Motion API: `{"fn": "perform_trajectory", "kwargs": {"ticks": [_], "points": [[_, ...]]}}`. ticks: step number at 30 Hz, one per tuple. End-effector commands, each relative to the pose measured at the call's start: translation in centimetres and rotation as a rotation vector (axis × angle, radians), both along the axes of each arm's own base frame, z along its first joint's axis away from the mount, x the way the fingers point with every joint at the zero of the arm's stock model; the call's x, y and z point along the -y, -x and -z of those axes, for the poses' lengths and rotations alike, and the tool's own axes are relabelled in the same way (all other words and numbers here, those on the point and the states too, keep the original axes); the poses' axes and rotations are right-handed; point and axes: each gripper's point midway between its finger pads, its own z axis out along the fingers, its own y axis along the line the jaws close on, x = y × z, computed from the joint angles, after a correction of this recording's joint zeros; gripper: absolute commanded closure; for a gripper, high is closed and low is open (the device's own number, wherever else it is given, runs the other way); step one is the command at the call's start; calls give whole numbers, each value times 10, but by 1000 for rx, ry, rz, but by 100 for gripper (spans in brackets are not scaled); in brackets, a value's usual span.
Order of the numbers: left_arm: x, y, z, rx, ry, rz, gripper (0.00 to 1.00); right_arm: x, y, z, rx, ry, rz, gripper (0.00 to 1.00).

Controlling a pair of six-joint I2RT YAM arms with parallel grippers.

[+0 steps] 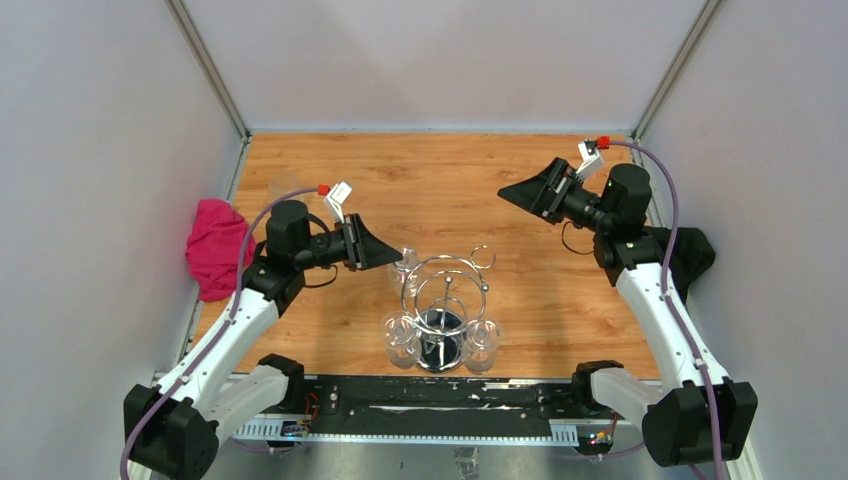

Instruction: Take the wine glass off the wine glass rack

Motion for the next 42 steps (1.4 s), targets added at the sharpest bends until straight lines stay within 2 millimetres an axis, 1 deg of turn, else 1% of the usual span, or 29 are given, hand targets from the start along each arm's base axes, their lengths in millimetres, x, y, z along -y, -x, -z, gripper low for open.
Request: {"fn": "perform_trajectory", "kwargs": {"ticks": [1, 5, 8, 11, 16, 17, 20, 22, 28, 30, 34, 39, 42], "points": [[5, 7, -1, 18, 14, 38, 75, 1, 1, 0, 5, -12, -10, 1], [7, 8, 4, 5, 7, 43, 76, 1, 0, 1, 3, -13, -9, 1], [8, 3, 3, 24, 16, 33, 81, 1, 0, 1, -2, -18, -10, 1], [9, -2, 7, 17, 11, 20, 84, 0, 0, 2, -4, -23, -13, 1], [12, -7, 11, 7, 21, 26, 86, -1, -1, 5, -11, -28, -18, 1], [13, -8, 11, 8, 22, 32, 85, -1, -1, 6, -14, -32, -21, 1], [14, -8, 8, 13, 26, 47, 75, -2, -2, 7, -16, -37, -23, 1], [15, -8, 8, 11, 26, 56, 72, -2, -2, 8, -18, -37, -23, 1], [16, -6, 5, 21, 30, 72, 62, -3, -4, 11, -26, -45, -29, 1], [16, -6, 3, 29, 30, 75, 62, -4, -4, 12, -31, -49, -33, 1], [17, -9, 1, 32, 30, 74, 70, -4, -5, 13, -35, -51, -36, 1], [18, -12, -5, 41, 35, 70, 76, -5, -5, 14, -37, -53, -40, 1], [19, -14, -12, 53, 41, 71, 78, -6, -5, 15, -43, -56, -46, 1]]}}
